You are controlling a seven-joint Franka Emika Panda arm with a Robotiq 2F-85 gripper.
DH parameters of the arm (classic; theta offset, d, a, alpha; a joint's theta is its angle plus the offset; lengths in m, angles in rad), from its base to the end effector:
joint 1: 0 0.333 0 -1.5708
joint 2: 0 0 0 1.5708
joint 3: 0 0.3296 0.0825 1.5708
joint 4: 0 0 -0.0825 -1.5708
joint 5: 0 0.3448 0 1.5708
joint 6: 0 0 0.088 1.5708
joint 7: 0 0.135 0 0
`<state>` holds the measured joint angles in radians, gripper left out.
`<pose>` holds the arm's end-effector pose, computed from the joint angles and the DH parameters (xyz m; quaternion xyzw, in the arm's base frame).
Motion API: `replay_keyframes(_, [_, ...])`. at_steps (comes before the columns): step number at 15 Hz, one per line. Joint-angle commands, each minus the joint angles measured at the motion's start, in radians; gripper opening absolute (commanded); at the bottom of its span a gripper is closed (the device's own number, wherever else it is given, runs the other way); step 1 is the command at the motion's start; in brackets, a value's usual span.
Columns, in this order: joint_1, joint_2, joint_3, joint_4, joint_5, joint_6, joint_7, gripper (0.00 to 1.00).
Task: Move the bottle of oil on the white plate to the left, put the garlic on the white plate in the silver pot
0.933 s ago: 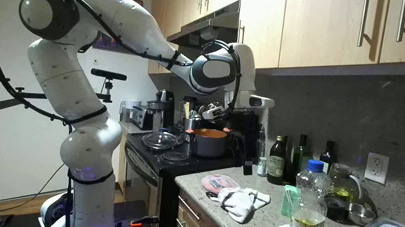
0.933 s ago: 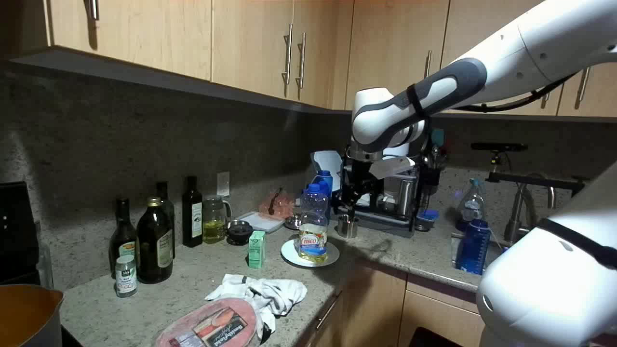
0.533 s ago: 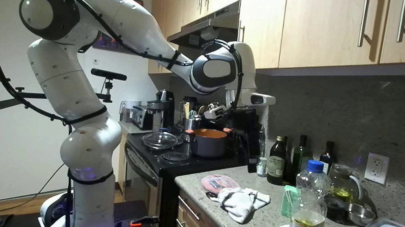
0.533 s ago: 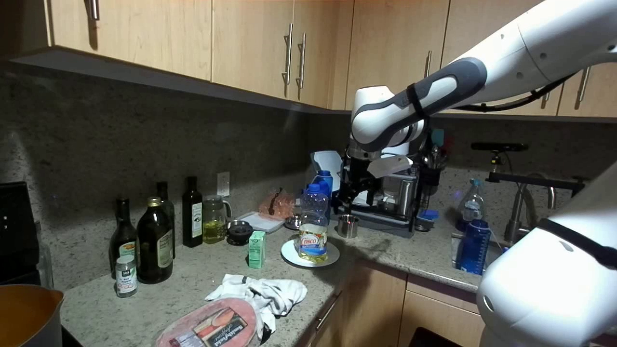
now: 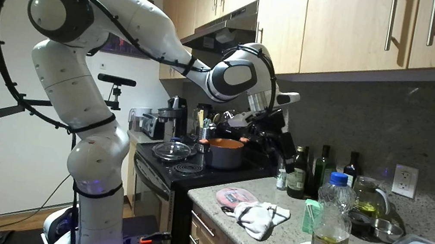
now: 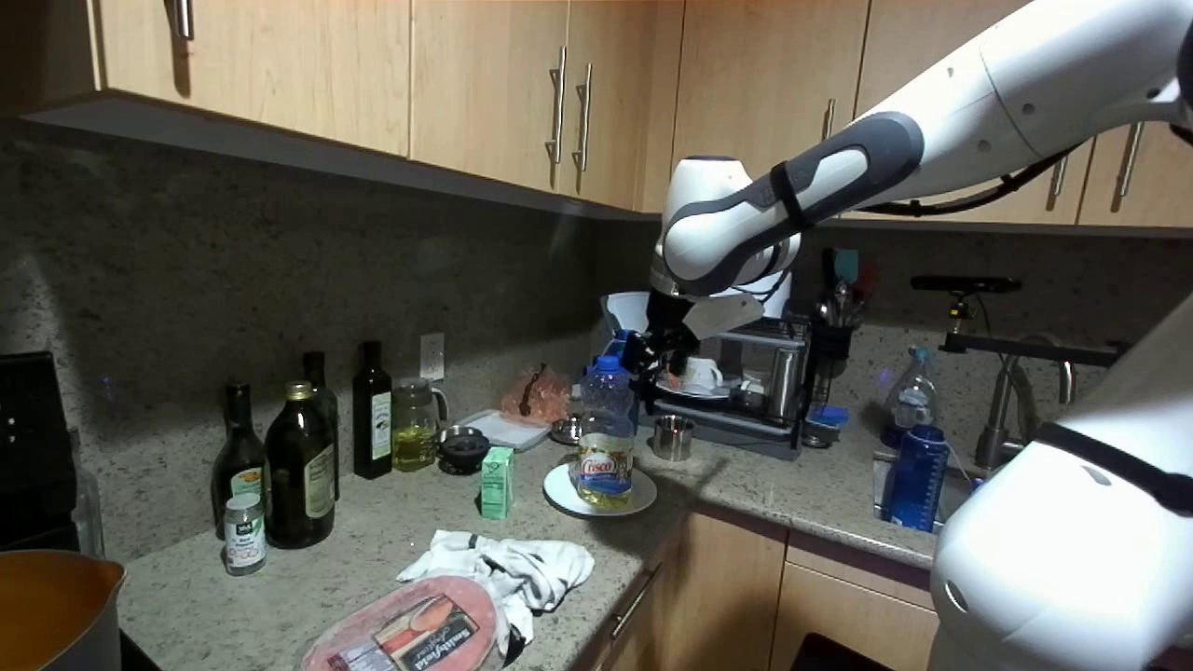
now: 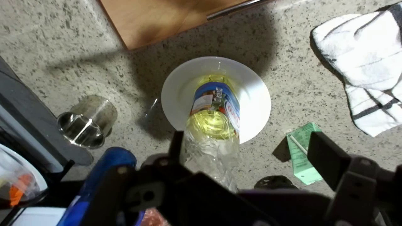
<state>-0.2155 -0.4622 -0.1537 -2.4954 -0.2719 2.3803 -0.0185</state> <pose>0.3710 -0.1564 0.4860 0.9782 -0.0893 0.1545 0.1058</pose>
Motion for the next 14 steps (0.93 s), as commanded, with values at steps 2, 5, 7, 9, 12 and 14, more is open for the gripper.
replay_keyframes(2, [-0.003,0.009,0.007,0.004,0.005,-0.001,-0.003,1.0])
replay_keyframes(5, [0.0,0.009,-0.004,-0.006,0.022,0.007,-0.007,1.0])
replay_keyframes(7, [0.008,0.028,-0.02,-0.001,0.067,0.024,-0.005,1.0])
replay_keyframes(9, [0.008,0.06,-0.029,0.016,0.093,0.057,-0.011,1.0])
replay_keyframes(12, [0.001,0.105,-0.052,0.027,0.102,0.13,-0.031,1.0])
replay_keyframes(14, [0.001,0.137,-0.073,0.035,0.117,0.187,-0.046,1.0])
